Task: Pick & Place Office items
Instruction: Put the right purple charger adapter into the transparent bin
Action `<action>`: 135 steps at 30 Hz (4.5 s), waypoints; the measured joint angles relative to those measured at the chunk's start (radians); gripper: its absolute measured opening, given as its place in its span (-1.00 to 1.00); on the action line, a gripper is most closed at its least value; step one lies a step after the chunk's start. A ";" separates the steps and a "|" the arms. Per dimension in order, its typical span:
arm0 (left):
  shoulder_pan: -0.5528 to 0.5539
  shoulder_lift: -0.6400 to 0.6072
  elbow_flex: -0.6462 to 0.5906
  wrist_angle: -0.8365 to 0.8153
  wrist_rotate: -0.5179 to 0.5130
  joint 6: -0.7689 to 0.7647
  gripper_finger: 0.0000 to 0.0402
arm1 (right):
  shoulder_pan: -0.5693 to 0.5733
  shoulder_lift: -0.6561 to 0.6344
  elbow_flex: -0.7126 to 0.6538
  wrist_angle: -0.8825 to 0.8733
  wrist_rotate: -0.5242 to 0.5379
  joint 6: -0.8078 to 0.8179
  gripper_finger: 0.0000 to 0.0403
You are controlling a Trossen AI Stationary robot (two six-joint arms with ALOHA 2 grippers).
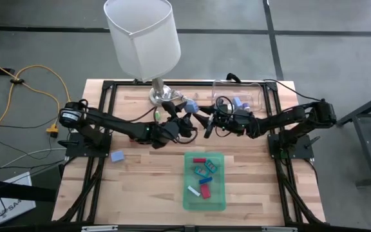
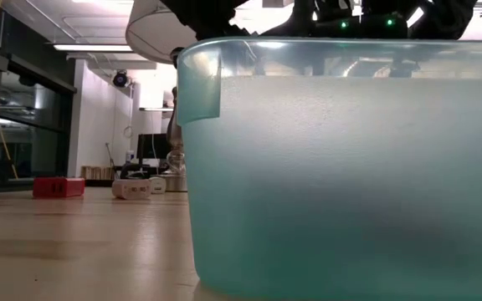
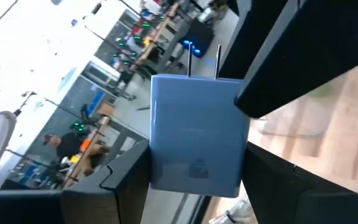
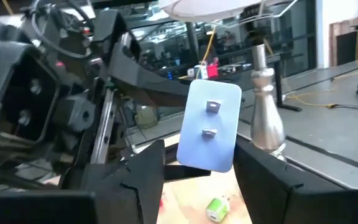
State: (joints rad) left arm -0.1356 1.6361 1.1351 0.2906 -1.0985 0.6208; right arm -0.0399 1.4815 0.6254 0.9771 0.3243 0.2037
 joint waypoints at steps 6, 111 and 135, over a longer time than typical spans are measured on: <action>0.000 0.014 0.000 0.066 0.016 0.033 0.06 | 0.000 0.000 0.000 0.008 0.000 -0.021 -0.14; -0.196 0.013 0.000 -0.114 -0.085 -0.170 0.30 | -0.393 -0.280 0.000 -0.847 0.114 0.108 -0.42; -0.196 0.014 0.000 -0.353 -0.011 -0.472 0.30 | -0.497 -0.081 0.000 -0.866 0.006 0.193 -0.42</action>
State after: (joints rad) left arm -0.3316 1.6497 1.1351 -0.0623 -1.1095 0.1490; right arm -0.5365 1.4002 0.6254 0.1114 0.3302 0.3969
